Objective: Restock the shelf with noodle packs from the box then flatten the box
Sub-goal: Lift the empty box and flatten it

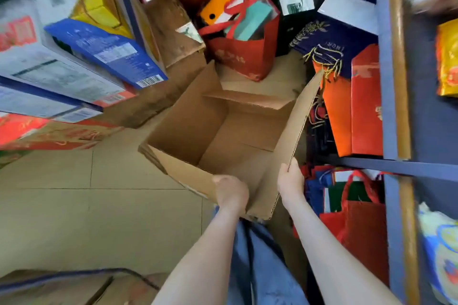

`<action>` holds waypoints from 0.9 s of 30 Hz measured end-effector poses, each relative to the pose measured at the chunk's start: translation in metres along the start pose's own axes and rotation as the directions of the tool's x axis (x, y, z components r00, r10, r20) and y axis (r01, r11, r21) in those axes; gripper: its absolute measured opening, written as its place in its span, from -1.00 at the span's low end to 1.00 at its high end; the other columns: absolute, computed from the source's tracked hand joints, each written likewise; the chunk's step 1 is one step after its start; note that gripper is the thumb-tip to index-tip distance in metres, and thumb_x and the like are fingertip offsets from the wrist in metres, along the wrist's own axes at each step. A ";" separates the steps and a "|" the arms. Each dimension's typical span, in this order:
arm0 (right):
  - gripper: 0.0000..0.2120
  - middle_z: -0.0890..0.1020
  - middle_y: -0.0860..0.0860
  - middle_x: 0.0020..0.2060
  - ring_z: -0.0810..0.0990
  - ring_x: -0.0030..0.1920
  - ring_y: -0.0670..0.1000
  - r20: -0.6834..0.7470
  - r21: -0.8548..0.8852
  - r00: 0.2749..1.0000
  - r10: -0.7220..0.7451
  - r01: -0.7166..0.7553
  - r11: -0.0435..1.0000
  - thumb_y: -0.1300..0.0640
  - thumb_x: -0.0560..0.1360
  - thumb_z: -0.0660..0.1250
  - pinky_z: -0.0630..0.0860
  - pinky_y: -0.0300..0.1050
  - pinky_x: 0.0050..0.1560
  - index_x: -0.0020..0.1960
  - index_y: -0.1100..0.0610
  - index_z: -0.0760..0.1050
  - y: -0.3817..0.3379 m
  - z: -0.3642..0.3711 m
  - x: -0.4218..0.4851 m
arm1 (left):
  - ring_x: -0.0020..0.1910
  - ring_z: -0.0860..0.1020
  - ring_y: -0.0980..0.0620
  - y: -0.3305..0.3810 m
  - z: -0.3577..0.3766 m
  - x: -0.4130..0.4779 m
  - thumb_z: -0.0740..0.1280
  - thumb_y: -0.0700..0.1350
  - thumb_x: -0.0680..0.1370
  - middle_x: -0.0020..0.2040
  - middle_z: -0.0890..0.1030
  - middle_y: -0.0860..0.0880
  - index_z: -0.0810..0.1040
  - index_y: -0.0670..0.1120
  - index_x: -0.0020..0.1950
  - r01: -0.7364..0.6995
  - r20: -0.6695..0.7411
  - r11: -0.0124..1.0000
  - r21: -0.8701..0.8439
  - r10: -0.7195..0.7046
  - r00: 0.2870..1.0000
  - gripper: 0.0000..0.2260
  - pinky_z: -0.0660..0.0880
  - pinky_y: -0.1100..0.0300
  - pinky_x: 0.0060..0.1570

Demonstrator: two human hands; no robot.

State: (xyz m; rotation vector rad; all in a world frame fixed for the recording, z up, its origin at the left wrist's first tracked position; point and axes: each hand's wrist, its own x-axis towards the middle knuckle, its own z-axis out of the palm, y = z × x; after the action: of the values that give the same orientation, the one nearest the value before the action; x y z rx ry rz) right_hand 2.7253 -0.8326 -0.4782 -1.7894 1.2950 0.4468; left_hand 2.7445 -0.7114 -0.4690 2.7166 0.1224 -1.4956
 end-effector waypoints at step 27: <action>-0.13 0.20 0.22 0.48 0.31 0.40 0.22 -0.104 0.052 0.987 0.120 -0.115 0.992 0.15 0.53 0.31 0.30 0.01 0.29 0.54 0.02 -0.28 0.100 0.137 0.160 | 0.54 -0.10 -0.05 0.000 0.100 0.259 0.10 -0.16 0.62 0.57 -0.09 -0.05 -0.07 0.10 0.56 -0.497 0.303 0.841 0.213 0.426 0.852 -0.43 -0.08 -0.10 0.49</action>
State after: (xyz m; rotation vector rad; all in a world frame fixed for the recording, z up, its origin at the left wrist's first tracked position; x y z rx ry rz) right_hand 2.7249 -0.8264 -0.7119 -1.7244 1.4793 0.3877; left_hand 2.7986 -0.7057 -0.7410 2.4465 -0.7663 -1.7654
